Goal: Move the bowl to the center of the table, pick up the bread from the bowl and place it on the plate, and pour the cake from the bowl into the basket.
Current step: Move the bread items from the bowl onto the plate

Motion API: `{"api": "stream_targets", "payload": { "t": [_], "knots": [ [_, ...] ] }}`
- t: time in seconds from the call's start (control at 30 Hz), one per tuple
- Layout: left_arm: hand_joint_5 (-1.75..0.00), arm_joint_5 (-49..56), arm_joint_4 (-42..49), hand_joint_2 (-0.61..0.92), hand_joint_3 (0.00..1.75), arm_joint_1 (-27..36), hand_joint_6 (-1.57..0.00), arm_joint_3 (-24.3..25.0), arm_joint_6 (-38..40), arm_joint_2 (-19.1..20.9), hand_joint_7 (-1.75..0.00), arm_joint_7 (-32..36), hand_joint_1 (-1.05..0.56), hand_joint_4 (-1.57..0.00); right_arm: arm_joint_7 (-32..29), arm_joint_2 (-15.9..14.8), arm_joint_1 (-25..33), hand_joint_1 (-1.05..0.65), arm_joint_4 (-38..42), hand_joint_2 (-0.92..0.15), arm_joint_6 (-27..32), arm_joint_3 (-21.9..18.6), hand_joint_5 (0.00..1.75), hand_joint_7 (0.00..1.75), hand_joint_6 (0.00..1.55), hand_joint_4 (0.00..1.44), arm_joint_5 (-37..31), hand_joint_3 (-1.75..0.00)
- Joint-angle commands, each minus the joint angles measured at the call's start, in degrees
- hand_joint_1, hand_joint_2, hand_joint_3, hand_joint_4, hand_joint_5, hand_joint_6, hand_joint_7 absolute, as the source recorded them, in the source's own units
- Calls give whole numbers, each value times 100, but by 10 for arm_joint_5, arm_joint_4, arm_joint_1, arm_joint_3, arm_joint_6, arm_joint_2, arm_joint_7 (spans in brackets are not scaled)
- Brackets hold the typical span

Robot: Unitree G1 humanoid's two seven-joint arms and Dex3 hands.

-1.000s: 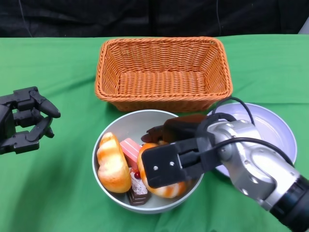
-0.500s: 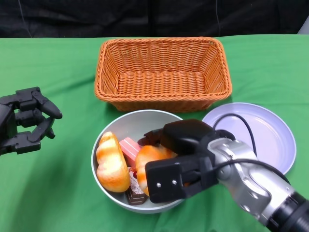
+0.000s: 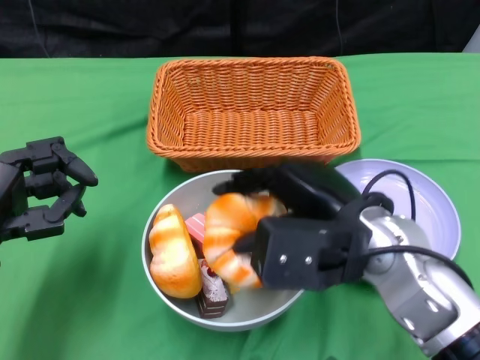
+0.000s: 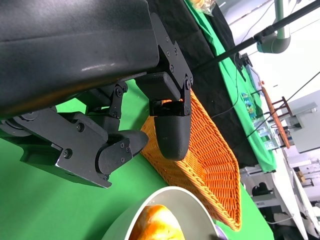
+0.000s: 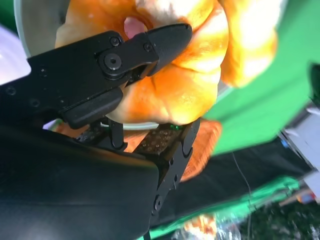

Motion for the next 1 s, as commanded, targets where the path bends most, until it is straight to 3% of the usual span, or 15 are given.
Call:
{"api": "stream_targets", "payload": {
  "t": [0.03,0.13,0.33,0.37,0.43,0.6,0.83,1.0],
  "knots": [
    [-159,6,2,64,92,0,-75,0,-5,7,-125,9,-1,-70,11,-4,19,-29,-47,-92,15,-23,114,4,109,82,19,-11],
    [-159,5,3,64,91,1,-75,1,-5,8,-125,6,-2,-70,8,-6,32,-27,-73,-92,13,-33,112,3,108,79,24,-8],
    [-158,8,6,66,90,0,-74,2,-6,10,-125,12,-1,-70,13,-13,53,-29,-110,-92,26,-51,127,7,115,77,28,-4],
    [-158,9,6,66,90,0,-74,2,-6,10,-125,13,-1,-70,17,-14,57,-29,-116,-92,33,-54,108,7,115,82,28,-5],
    [-158,8,7,66,90,-1,-74,2,-5,10,-125,13,-1,-70,19,-23,70,-29,-137,-92,46,-61,95,6,114,86,22,-6],
    [-158,6,8,66,90,-2,-74,2,-4,10,-125,13,-1,-70,12,-44,110,-24,-177,-92,58,-81,136,5,115,77,12,-4],
    [-157,7,15,65,88,-7,-74,2,-3,13,-125,11,-2,-70,-3,-66,185,-24,-232,-92,82,-150,147,5,115,70,18,-8],
    [-156,6,20,66,87,-9,-74,4,-5,15,-124,9,-2,-70,-23,-88,221,-24,-227,-92,75,-191,135,6,115,75,13,-9]
  ]
}}
